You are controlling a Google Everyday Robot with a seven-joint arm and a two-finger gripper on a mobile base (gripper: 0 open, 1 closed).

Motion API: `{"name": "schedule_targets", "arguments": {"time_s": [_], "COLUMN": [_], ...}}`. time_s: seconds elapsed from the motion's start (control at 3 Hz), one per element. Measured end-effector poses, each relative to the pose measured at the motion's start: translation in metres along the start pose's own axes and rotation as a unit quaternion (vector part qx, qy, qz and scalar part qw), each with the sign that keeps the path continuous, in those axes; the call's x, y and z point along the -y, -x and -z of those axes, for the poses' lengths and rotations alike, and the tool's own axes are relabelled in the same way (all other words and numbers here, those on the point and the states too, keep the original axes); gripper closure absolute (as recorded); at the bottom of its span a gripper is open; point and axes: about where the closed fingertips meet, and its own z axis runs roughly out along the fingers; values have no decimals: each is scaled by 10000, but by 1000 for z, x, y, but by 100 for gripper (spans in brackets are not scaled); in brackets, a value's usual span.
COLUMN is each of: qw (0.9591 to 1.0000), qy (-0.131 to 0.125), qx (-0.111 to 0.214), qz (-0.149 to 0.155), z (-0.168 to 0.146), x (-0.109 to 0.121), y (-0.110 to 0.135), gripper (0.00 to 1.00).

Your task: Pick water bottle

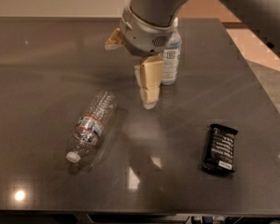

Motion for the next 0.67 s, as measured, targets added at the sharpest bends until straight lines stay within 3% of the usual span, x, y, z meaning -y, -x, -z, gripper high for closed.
{"name": "schedule_targets", "arguments": {"time_s": [0.33, 0.67], "qw": [9967, 9873], "qy": [268, 572], "qx": [-63, -156], "qz": [768, 1472], "z": [-33, -64], "x": [5, 2], "y": [21, 35], "gripper": [0, 0]}}
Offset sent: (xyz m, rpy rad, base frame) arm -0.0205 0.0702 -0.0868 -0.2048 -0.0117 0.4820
